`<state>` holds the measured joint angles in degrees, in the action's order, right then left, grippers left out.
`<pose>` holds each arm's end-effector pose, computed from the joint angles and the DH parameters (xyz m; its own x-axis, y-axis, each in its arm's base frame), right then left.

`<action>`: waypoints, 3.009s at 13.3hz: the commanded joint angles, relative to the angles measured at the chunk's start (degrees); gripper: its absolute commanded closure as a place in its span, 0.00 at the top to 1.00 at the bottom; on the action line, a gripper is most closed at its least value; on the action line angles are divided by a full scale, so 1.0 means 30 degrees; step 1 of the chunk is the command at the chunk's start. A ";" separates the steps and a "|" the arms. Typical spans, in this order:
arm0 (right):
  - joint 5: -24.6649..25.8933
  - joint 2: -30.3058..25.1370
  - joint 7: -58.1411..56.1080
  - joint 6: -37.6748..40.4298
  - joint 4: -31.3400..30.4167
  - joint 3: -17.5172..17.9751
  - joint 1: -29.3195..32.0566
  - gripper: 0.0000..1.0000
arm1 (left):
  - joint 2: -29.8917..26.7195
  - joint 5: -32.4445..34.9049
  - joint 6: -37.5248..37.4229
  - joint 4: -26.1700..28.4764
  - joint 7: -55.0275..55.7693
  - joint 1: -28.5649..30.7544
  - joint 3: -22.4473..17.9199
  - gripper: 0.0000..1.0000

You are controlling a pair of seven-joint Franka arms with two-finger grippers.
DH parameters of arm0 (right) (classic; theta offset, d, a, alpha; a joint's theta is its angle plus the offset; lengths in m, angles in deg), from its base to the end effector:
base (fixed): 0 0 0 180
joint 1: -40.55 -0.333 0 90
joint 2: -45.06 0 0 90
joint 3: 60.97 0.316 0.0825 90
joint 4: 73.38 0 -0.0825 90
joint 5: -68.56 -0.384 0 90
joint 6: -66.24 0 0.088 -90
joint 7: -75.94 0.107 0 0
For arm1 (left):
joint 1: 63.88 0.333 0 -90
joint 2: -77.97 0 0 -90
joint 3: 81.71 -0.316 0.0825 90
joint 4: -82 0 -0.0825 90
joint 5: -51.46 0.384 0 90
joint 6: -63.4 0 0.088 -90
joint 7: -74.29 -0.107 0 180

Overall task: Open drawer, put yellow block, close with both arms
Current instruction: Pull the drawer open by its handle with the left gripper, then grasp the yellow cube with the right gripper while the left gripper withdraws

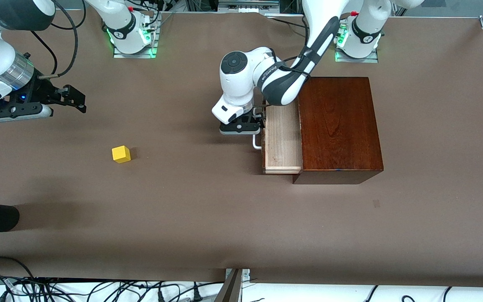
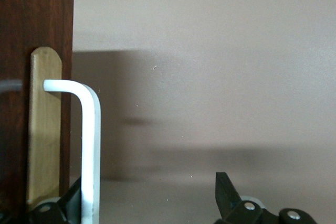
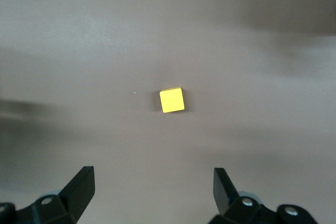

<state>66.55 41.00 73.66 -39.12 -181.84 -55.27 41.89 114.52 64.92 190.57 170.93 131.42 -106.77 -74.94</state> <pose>0.5404 0.0453 0.5328 0.9942 0.1062 0.0174 0.1067 -0.9939 -0.0263 0.4727 -0.5256 0.2804 0.9930 0.0132 0.1176 0.0182 -0.9990 -0.0414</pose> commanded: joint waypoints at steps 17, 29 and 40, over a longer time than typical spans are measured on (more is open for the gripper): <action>0.0199 0.4480 -0.0237 -1.1074 -0.5947 0.0210 0.0171 1.00 | -0.0519 -0.1352 -0.0431 -0.0965 0.0469 -0.1643 -0.0821 1.00; 0.0199 0.9085 -0.1321 -1.7261 -0.6826 0.0210 0.0171 1.00 | -0.8103 -0.2694 -0.7438 0.1143 -0.1494 0.2977 0.0672 1.00; 0.0169 0.9408 -0.2492 -1.7203 -0.6621 0.0180 0.0171 0.00 | -1.3323 -0.4835 -1.0220 0.2993 -1.3729 1.0282 -0.1750 1.00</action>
<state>66.55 68.73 67.20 -90.06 -201.93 -55.07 41.88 76.97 52.77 160.57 178.04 96.10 -76.09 -76.75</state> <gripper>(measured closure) 0.445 0.000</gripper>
